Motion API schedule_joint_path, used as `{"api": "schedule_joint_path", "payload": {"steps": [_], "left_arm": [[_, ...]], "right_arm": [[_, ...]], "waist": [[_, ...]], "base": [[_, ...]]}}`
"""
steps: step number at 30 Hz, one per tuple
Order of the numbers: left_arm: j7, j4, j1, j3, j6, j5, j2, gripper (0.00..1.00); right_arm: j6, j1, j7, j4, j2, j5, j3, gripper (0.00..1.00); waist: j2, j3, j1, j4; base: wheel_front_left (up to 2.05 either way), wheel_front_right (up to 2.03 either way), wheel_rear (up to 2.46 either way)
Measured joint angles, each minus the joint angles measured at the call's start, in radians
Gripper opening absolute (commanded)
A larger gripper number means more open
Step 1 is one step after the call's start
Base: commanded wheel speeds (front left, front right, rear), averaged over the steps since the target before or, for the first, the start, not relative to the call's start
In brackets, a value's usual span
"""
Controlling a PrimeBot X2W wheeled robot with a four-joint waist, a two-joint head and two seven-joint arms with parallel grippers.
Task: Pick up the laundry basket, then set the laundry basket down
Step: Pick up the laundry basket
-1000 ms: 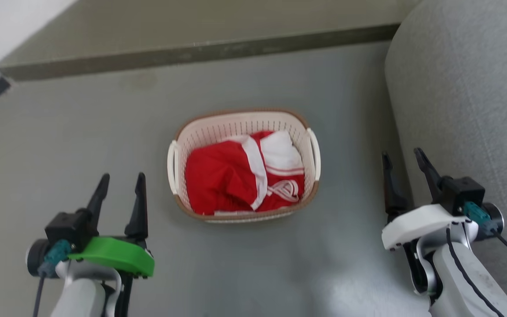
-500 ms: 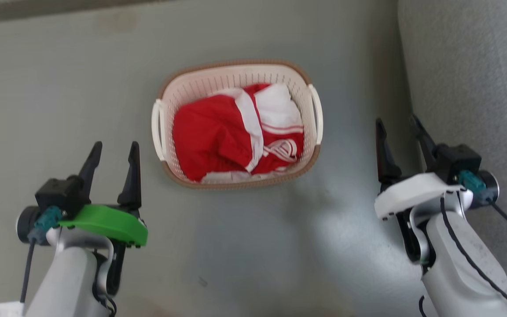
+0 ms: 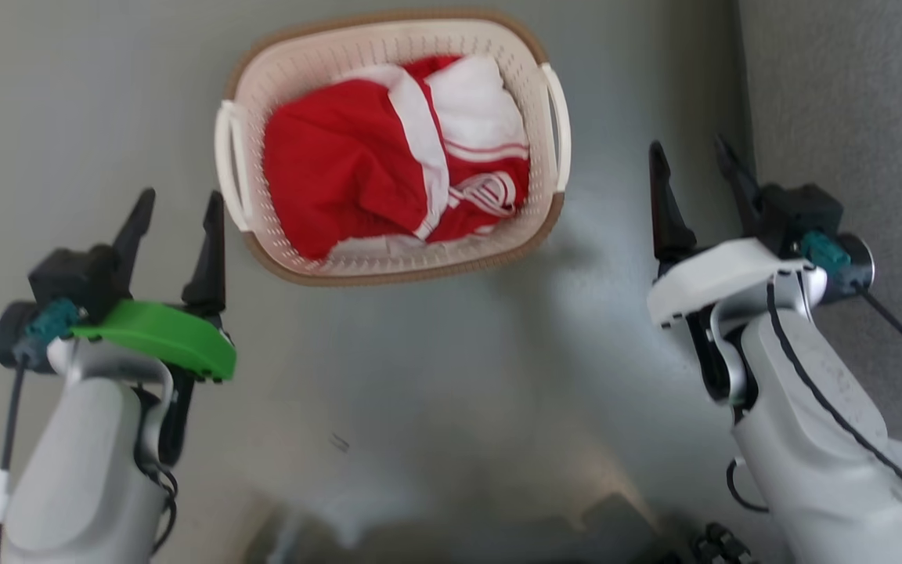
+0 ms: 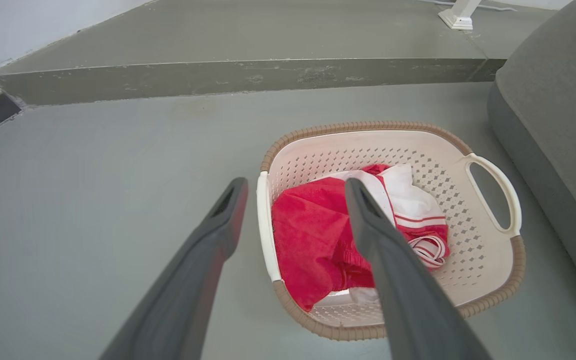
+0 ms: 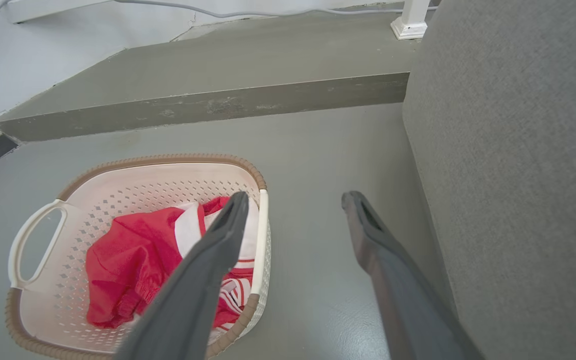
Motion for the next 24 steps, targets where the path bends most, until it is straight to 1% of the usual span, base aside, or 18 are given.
{"api": "schedule_joint_path", "payload": {"steps": [3,7,12,24], "left_arm": [[0.013,0.026,-0.043,0.001,-0.016,0.0,0.011,1.0],[0.031,0.051,-0.077,0.001,-0.018,0.0,0.019,1.0],[0.048,0.099,-0.136,0.004,-0.033,-0.001,0.025,1.0],[0.076,0.227,-0.285,0.012,-0.052,-0.018,0.035,1.0]], "right_arm": [[0.001,-0.048,0.0,0.021,0.003,0.0,0.008,1.0],[0.002,-0.085,0.0,0.038,0.007,0.002,0.015,1.0],[0.01,-0.146,0.008,0.082,0.011,0.012,0.028,1.0],[0.034,-0.309,0.017,0.196,0.014,0.031,0.089,1.0]], "waist": [[0.0,0.052,0.0,-0.011],[0.0,0.091,0.0,-0.019],[0.0,0.154,0.0,-0.032],[0.0,0.276,0.0,-0.055]], "base": [[0.0,0.0,0.0],[0.0,0.0,0.0],[0.0,0.0,0.0],[0.0,0.0,0.0]]}}
